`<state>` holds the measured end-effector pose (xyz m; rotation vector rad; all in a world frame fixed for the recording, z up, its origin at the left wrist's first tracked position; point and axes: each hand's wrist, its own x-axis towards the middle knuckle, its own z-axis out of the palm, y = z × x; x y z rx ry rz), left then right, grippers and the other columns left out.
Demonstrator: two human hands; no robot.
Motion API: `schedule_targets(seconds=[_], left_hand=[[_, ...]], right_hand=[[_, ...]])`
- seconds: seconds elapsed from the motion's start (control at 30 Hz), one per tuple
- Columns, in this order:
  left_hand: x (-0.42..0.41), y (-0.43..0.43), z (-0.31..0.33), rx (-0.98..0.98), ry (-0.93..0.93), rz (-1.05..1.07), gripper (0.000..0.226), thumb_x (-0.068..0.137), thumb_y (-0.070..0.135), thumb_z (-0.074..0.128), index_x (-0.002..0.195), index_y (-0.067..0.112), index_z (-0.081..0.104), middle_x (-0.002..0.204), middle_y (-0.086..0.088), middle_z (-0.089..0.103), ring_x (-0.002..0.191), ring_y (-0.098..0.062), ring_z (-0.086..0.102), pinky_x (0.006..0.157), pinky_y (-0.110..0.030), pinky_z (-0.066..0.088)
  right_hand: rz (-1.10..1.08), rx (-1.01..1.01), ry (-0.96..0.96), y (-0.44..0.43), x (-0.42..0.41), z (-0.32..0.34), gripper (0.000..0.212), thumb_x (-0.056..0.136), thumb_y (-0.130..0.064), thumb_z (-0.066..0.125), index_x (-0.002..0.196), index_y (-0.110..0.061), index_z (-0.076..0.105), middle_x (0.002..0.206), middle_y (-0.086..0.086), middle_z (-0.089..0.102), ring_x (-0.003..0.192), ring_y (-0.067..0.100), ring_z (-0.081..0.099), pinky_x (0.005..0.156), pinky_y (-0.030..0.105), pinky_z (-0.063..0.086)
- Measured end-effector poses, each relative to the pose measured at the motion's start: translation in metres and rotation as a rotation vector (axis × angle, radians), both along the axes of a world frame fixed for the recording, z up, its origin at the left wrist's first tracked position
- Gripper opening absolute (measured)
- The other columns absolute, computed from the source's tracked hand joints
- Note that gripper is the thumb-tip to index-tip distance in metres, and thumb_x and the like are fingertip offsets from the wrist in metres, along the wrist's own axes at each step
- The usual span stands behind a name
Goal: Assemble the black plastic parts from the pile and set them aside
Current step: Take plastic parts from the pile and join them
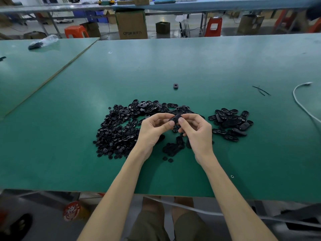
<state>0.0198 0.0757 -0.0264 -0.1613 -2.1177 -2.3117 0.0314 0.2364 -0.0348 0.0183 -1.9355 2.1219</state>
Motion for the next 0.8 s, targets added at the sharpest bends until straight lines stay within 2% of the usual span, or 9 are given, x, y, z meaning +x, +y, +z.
schedule_targets(seconds=[0.07, 0.17, 0.23, 0.5, 0.8], left_hand=[[0.0003, -0.0005, 0.0002, -0.005, -0.003, -0.009, 0.023, 0.087, 0.011, 0.080, 0.110, 0.013, 0.077, 0.105, -0.016, 0.077, 0.094, -0.018, 0.069, 0.096, -0.035, 0.053], [0.0004, -0.0003, 0.0005, -0.009, 0.006, -0.010, 0.023, 0.087, 0.010, 0.080, 0.110, 0.012, 0.076, 0.106, -0.019, 0.076, 0.090, -0.016, 0.069, 0.089, -0.026, 0.054], [0.0001, 0.0000, 0.0002, -0.019, 0.010, -0.003, 0.023, 0.087, 0.011, 0.080, 0.109, 0.012, 0.076, 0.106, -0.021, 0.075, 0.091, -0.017, 0.068, 0.090, -0.027, 0.053], [-0.0002, -0.0002, -0.0009, -0.021, 0.018, -0.001, 0.021, 0.087, 0.013, 0.081, 0.108, 0.012, 0.077, 0.105, -0.016, 0.076, 0.093, -0.018, 0.068, 0.093, -0.031, 0.054], [-0.0002, -0.0001, -0.0010, -0.029, 0.010, -0.014, 0.022, 0.089, 0.017, 0.081, 0.110, 0.013, 0.078, 0.104, -0.011, 0.078, 0.094, -0.015, 0.070, 0.092, -0.028, 0.055]], right_hand=[[-0.003, 0.001, -0.002, 0.0000, 0.0002, -0.0002, 0.004, 0.095, -0.013, 0.076, 0.098, -0.015, 0.073, 0.081, -0.003, 0.077, 0.065, 0.009, 0.069, 0.062, 0.020, 0.053], [-0.005, 0.005, -0.007, -0.0001, 0.0000, -0.0001, 0.005, 0.095, -0.013, 0.076, 0.099, -0.013, 0.073, 0.081, -0.002, 0.077, 0.064, 0.009, 0.069, 0.061, 0.020, 0.053], [-0.002, 0.006, -0.007, -0.0001, -0.0002, 0.0002, 0.005, 0.095, -0.013, 0.076, 0.098, -0.013, 0.073, 0.080, -0.003, 0.077, 0.064, 0.009, 0.068, 0.061, 0.019, 0.053], [0.018, 0.017, 0.008, 0.0012, 0.0008, 0.0003, 0.005, 0.093, -0.013, 0.078, 0.094, -0.016, 0.074, 0.078, -0.002, 0.077, 0.065, 0.009, 0.069, 0.063, 0.019, 0.053], [0.028, 0.025, 0.026, 0.0019, 0.0009, 0.0006, 0.006, 0.093, -0.012, 0.079, 0.092, -0.017, 0.074, 0.076, -0.001, 0.076, 0.065, 0.010, 0.068, 0.063, 0.019, 0.053]])
